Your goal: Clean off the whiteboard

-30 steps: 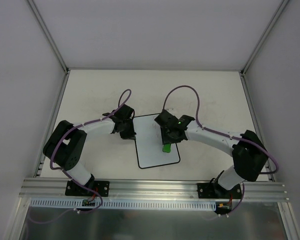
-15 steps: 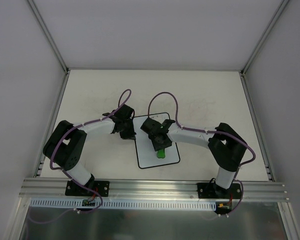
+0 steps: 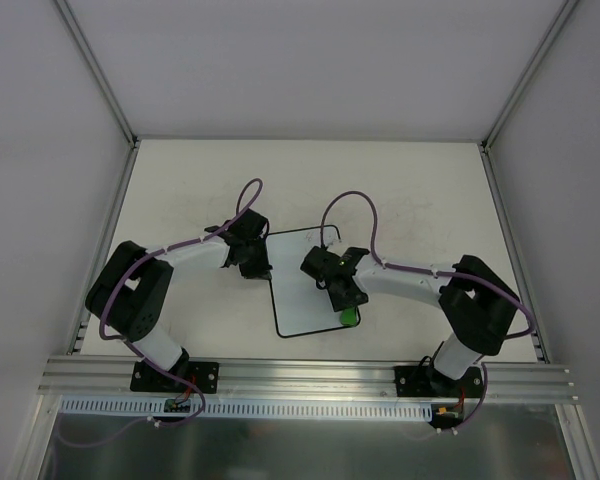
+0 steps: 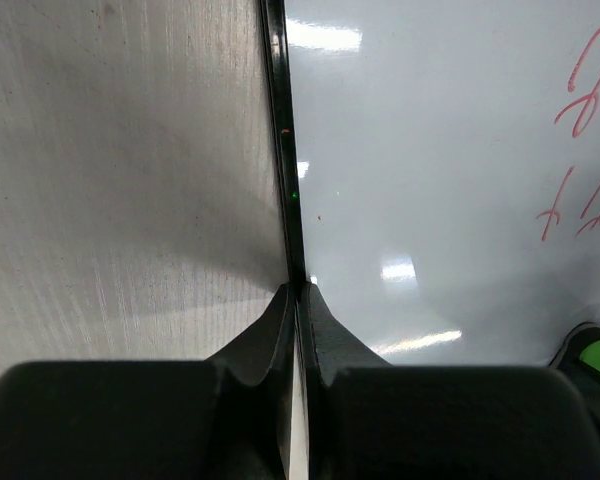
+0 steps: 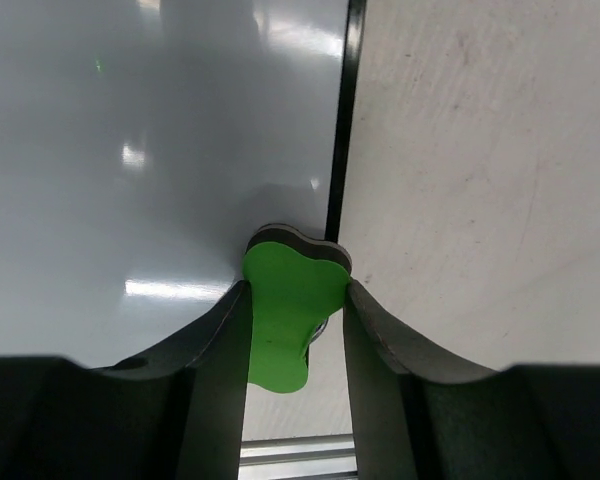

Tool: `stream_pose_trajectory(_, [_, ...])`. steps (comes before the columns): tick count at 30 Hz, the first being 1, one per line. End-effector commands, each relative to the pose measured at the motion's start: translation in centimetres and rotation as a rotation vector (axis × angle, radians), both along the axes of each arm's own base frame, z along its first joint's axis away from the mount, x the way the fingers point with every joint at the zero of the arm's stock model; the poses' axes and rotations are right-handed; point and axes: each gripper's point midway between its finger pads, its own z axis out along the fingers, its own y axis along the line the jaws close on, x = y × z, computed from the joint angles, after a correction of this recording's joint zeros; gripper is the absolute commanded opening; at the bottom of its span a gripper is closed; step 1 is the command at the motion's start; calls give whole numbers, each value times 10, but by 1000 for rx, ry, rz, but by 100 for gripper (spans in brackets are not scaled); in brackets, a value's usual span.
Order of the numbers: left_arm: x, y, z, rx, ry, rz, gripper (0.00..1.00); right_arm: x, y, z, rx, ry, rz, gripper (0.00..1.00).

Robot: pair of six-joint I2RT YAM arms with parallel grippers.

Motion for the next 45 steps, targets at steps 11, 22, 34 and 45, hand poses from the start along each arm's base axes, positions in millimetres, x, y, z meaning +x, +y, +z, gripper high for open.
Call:
stream_pose_trajectory(11, [-38,48,-26,193,119,-30,0,15,-56,33,-69,-131,-148,0])
stream_pose_trajectory(22, [-47,49,-20,170,105,-64,0,60,53,59,179,-109,5,0])
stream_pose_trajectory(34, [-55,53,-19,161,93,-51,0,43,104,12,245,29,110,16])
stream_pose_trajectory(45, [-54,52,-21,155,88,-42,0,37,95,41,306,-57,23,74])
